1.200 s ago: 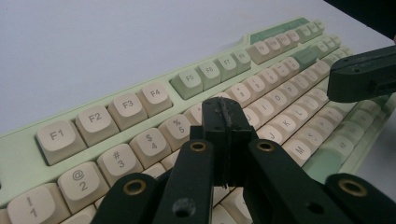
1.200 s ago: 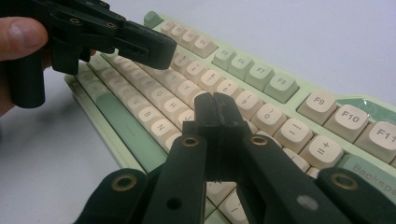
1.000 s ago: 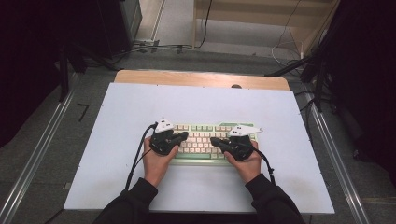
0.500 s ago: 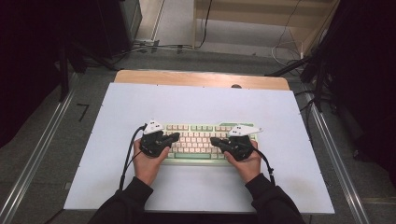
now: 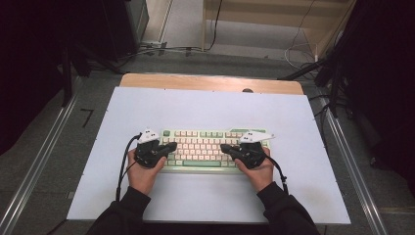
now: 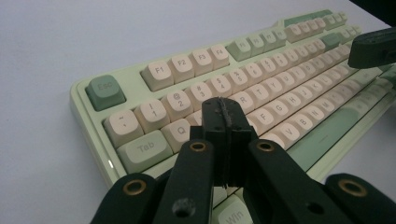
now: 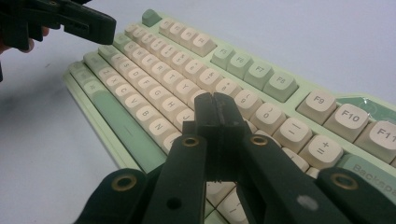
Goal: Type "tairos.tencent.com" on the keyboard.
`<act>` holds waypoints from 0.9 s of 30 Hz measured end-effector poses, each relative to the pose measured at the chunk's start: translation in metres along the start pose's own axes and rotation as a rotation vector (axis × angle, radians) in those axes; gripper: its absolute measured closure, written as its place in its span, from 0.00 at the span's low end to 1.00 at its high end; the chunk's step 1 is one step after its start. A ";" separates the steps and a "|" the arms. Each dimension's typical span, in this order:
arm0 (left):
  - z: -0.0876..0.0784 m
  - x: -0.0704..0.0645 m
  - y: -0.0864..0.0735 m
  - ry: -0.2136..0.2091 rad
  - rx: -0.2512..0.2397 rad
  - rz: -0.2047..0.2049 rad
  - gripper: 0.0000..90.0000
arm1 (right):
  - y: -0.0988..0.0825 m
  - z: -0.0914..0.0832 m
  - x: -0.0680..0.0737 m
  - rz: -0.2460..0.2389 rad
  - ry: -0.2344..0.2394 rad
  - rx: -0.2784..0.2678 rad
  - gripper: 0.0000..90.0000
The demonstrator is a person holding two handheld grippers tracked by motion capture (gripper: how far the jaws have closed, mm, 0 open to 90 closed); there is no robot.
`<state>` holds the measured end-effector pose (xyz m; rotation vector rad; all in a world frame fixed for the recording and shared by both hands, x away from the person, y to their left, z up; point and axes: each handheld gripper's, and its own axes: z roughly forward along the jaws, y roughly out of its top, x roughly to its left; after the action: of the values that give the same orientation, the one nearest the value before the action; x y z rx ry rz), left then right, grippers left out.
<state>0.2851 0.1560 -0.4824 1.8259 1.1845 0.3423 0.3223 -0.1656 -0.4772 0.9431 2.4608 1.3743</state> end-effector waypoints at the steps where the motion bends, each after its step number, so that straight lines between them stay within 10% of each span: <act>1: 0.000 0.000 -0.001 0.002 0.003 0.001 1.00 | 0.000 0.000 0.000 0.000 0.000 0.000 0.98; 27: 0.008 0.002 -0.006 0.036 0.048 0.022 1.00 | 0.000 -0.001 0.000 0.002 -0.002 -0.003 0.98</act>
<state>0.2873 0.1539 -0.4917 1.8824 1.2075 0.3634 0.3220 -0.1662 -0.4766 0.9456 2.4563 1.3768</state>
